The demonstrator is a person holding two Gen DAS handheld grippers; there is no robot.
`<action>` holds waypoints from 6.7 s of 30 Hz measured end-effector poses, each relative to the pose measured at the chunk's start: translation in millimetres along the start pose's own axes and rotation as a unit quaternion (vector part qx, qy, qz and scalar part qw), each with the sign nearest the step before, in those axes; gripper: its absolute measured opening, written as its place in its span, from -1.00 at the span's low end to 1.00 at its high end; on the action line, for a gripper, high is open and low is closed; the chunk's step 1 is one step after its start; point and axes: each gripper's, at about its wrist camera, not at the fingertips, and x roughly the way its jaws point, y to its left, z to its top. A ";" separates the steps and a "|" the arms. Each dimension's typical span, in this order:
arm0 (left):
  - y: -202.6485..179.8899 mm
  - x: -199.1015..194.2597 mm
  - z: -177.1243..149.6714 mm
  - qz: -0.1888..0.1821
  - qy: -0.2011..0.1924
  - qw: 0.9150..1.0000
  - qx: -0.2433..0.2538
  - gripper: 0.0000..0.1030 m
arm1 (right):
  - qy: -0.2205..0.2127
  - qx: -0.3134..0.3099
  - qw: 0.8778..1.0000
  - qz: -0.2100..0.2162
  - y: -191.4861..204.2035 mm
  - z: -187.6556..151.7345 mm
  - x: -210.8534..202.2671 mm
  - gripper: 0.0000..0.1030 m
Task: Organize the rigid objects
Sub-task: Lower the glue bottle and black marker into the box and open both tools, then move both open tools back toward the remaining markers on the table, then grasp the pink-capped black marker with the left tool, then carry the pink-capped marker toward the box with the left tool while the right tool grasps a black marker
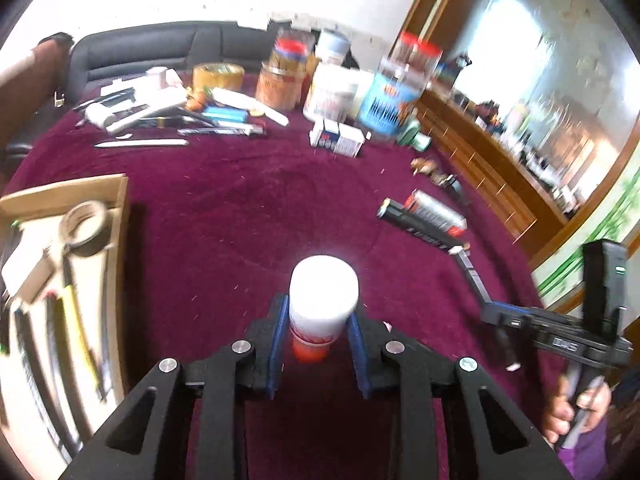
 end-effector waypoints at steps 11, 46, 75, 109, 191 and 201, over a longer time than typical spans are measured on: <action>65.7 -102.7 -40.7 0.001 -0.055 0.997 -0.057 -0.45 | 0.027 -0.074 0.994 0.082 112.3 5.8 16.0 -0.72; 222.4 -95.2 -82.5 0.022 0.023 0.968 -0.251 -0.26 | 0.217 -0.103 0.953 0.184 348.1 -22.3 200.4 -0.71; 156.4 -168.7 -94.2 0.134 -0.081 0.979 -0.130 0.56 | 0.069 -0.134 0.978 0.141 302.2 3.0 119.2 0.02; -10.3 -64.1 -96.1 0.027 0.048 0.998 0.034 0.56 | 0.006 -0.037 0.997 0.069 87.5 -53.3 27.6 0.11; -63.6 -27.0 -89.8 0.078 0.002 0.990 0.114 -0.72 | 0.020 -0.049 0.998 -0.035 52.2 -7.6 1.5 -0.73; -45.5 -62.5 -94.6 0.079 -0.029 0.993 0.086 -0.72 | 0.007 -0.086 0.996 -0.019 97.8 -17.7 -13.9 -0.72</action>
